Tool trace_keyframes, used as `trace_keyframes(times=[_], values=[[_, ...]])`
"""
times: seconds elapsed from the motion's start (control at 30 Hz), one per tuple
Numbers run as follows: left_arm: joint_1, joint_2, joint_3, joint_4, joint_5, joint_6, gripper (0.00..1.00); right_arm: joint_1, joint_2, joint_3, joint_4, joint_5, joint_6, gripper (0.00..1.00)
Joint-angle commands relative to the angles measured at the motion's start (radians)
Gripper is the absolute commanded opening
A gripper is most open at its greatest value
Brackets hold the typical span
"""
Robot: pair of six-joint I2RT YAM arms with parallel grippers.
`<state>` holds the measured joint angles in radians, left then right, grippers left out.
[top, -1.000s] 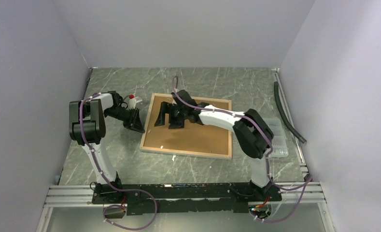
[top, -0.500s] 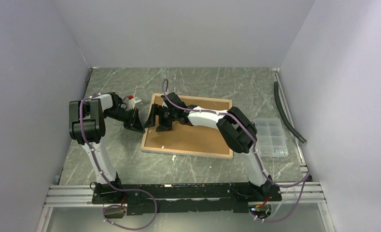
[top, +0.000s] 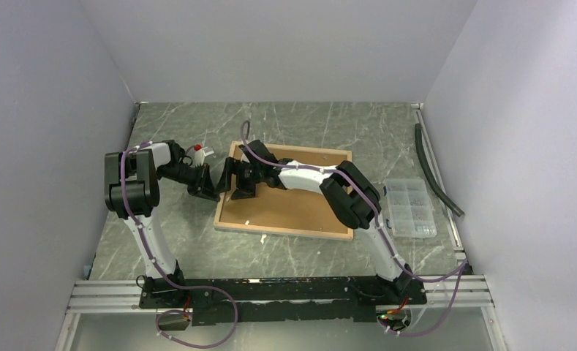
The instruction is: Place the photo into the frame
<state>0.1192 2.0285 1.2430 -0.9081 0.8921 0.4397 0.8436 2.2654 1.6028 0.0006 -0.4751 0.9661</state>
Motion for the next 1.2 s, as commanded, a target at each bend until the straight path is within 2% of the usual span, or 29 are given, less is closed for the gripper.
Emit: trace_keyframes(times=[0.0,1.17], values=[[-0.013,0.007,-0.013,0.051,-0.027,0.013,0.10,0.018,0.025,0.041,0.007,-0.006,0.001,0.77],[-0.013,-0.025,-0.016,0.035,-0.030,0.029,0.08,0.018,0.088,0.090,-0.004,0.000,-0.005,0.77]])
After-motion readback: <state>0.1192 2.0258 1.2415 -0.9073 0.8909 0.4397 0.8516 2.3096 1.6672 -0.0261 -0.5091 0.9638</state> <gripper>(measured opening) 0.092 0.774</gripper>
